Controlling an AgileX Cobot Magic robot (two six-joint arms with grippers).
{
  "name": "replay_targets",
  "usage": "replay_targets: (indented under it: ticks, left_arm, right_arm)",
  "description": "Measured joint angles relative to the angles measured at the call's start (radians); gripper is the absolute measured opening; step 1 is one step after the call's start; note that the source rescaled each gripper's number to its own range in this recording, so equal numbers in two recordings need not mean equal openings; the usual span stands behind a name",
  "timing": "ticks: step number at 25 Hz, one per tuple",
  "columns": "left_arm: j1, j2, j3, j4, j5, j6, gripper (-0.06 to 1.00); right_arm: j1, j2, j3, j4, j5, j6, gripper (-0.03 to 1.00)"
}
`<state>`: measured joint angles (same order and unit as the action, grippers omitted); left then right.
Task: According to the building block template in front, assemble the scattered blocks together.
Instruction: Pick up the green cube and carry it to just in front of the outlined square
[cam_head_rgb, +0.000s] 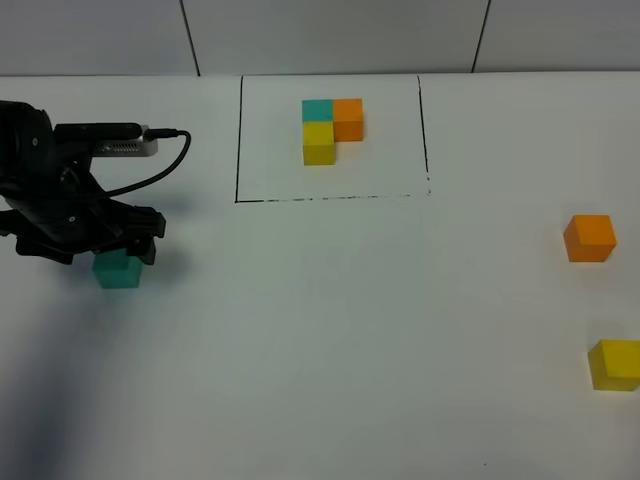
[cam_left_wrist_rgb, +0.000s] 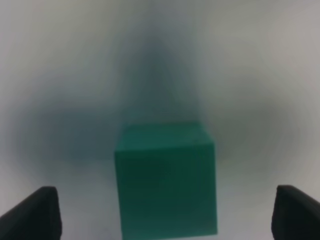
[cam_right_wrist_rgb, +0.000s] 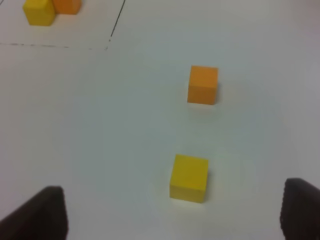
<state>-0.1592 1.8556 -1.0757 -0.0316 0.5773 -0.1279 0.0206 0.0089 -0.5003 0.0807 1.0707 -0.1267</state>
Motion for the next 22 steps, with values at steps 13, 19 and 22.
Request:
replay_targets:
  ticks: [13,19,22]
  left_arm:
    - [0.000,0.095,-0.057,-0.022,-0.012,-0.001,0.84]
    - [0.000,0.100,-0.058,-0.022,0.021,-0.001,0.53]
    - [0.000,0.100,-0.058,-0.022,0.033,-0.001,0.41]
  right_arm:
    - [0.000,0.000,0.000,0.000,0.000,0.000,0.73]
    - [0.000,0.000,0.000,0.000,0.000,0.000,0.73]
    - [0.000,0.000,0.000,0.000,0.000,0.000,0.73]
